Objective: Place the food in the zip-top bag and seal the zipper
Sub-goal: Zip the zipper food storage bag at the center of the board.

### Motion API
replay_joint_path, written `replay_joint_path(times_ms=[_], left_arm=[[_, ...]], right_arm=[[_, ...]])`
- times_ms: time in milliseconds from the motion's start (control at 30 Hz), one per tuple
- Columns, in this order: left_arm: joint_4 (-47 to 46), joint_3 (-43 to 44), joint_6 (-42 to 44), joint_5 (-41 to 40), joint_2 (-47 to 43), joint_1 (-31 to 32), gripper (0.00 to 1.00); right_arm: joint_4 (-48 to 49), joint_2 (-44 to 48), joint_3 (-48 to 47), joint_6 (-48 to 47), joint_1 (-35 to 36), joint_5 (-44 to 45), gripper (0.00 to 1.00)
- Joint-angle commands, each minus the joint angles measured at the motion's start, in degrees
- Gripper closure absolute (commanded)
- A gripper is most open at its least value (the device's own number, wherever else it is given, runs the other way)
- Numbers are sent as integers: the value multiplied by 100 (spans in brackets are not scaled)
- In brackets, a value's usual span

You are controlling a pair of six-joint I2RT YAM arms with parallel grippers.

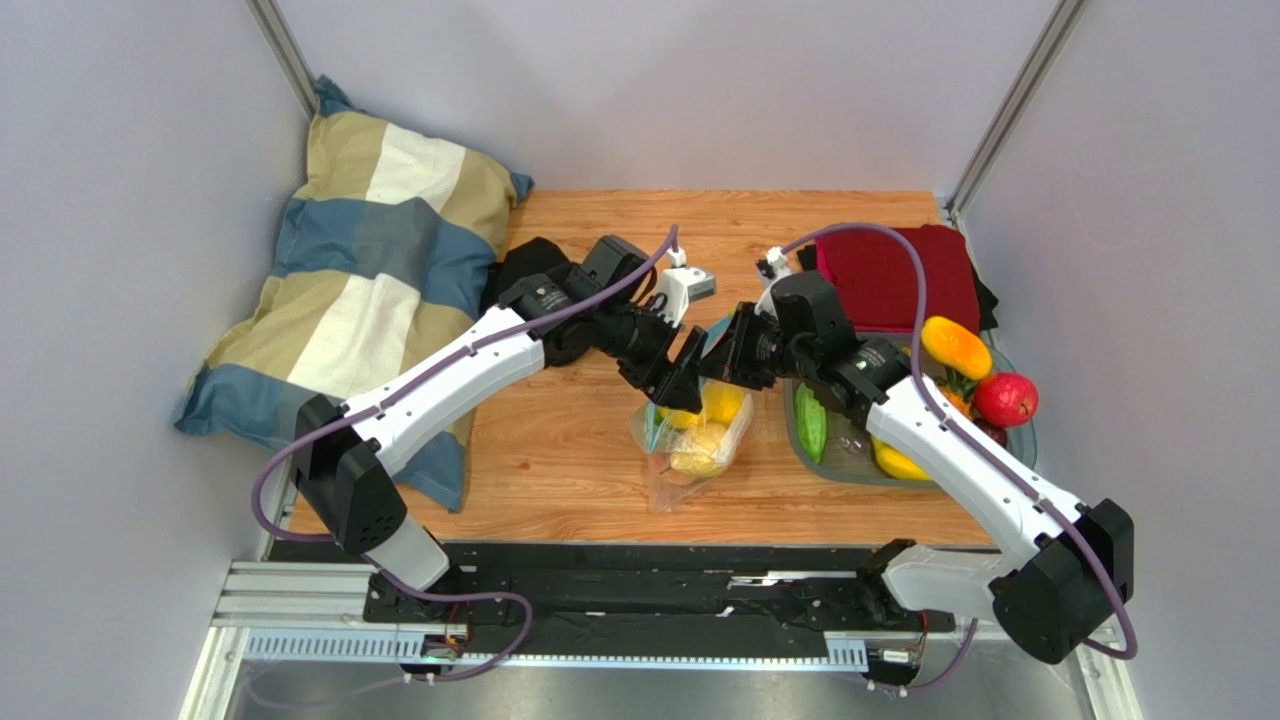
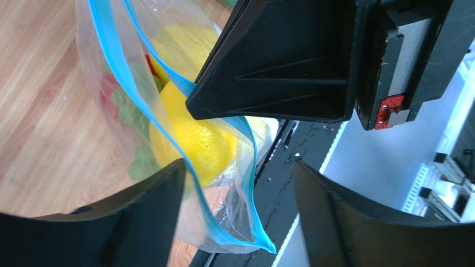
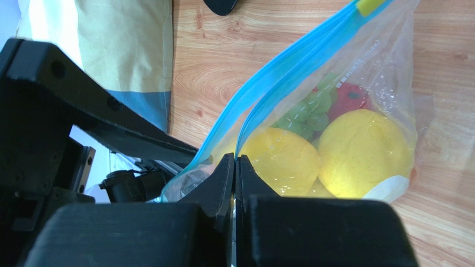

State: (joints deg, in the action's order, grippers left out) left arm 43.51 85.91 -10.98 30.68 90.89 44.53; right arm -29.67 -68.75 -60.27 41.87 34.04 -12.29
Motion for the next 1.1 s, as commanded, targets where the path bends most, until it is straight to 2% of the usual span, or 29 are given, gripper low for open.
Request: replay_joint_path(times_ms=[0,33,67,200,233,300,333,400,433,533,567,600,633,700,833,867,933,1067], left_arm=[[-132,207,35,-474,42,108,29],[-123,216,52,-527,69,99,32],[-106,224,122,-562,86,99,41],[-88,251,219,-615,130,99,66],[-71,251,272,-598,131,99,80],[0,303,421,-545,183,99,97],[122,330,500,-580,192,99,100],[298,453,754,-528,236,99,100],[490,488,1086,-484,227,82,100],[851,576,1860,112,0,3,100],[922,567,2063,210,-71,-32,100],[1019,576,2274,359,-150,-102,100],[1246,585,2746,752,-264,-155,100],[1484,594,3240,992,-379,-191,100],[2309,515,4655,1431,-677,-226,100],[2442,480,5241,1467,-722,-243,100],[2697,314,5763,1494,-905,-252,100],[2513,-179,6466,1502,-1240,-410,100]], right_arm=[[225,-16,-266,427,15,26,100],[234,2,-249,471,15,8,100],[260,37,-231,480,15,-10,100],[330,151,-125,577,-29,-167,100],[348,169,-99,594,-38,-212,100],[453,239,6,568,-64,-325,100],[480,265,33,559,-125,-361,93],[610,362,121,262,-239,-605,72],[612,406,112,34,-405,-703,57],[550,564,95,-871,-872,-1457,36],[524,617,86,-1508,-977,-1991,32],[393,748,77,-1802,-1152,-2188,22],[314,827,77,-2057,-1250,-2390,16],[129,1029,164,-2977,-1461,-3005,7],[-48,1740,594,-4334,-1515,-3156,5],[-74,1864,709,-4562,-1523,-3296,5],[-109,2136,1059,-5395,-1523,-3559,6],[557,2935,1807,-6031,-1523,-4156,7]])
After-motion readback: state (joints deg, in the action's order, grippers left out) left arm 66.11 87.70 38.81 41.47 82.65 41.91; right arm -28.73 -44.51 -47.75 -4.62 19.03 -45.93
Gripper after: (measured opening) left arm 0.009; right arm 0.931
